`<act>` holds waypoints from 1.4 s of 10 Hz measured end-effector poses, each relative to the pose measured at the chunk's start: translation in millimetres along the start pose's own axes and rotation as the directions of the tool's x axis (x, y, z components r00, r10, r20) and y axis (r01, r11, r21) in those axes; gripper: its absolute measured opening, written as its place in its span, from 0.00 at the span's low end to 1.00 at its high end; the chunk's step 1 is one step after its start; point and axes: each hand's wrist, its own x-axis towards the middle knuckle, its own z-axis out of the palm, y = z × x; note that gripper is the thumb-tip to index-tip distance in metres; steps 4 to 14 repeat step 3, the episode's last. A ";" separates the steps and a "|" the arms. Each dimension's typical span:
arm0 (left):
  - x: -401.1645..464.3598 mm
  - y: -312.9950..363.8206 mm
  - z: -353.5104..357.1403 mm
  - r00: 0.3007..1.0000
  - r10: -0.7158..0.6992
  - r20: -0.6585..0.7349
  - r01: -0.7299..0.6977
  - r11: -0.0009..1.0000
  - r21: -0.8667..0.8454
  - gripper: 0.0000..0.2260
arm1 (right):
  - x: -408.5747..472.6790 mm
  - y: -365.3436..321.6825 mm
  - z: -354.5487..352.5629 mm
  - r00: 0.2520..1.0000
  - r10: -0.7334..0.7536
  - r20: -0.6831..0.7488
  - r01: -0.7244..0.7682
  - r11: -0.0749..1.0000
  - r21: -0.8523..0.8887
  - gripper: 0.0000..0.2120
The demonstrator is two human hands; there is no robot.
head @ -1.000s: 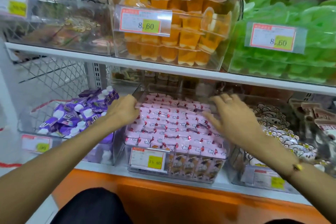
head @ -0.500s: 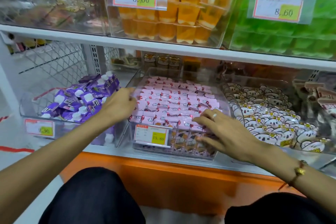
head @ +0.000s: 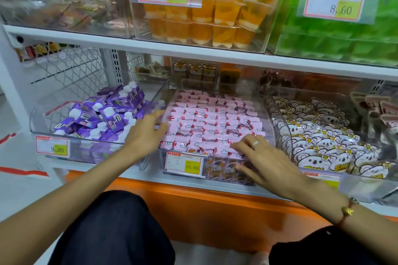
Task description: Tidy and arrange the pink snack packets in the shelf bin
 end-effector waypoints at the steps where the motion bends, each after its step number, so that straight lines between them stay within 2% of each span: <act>1: -5.5 3.4 2.5 1.000 -0.008 0.007 0.007 0.999 0.051 0.15 | 0.9 -3.1 1.4 1.000 0.011 0.023 -0.010 1.000 -0.012 0.20; 2: -0.6 12.0 -2.6 0.997 -0.050 0.054 0.048 0.998 0.040 0.17 | 5.9 0.6 -5.5 0.999 0.015 0.051 -0.017 0.999 0.037 0.24; 3: -13.7 7.9 -21.6 0.994 -0.046 0.103 0.055 0.995 -0.085 0.25 | -0.1 7.6 -31.6 0.992 0.085 0.088 -0.102 0.971 0.217 0.29; 14: -13.7 7.9 -21.6 0.994 -0.046 0.103 0.055 0.995 -0.085 0.25 | -0.1 7.6 -31.6 0.992 0.085 0.088 -0.102 0.971 0.217 0.29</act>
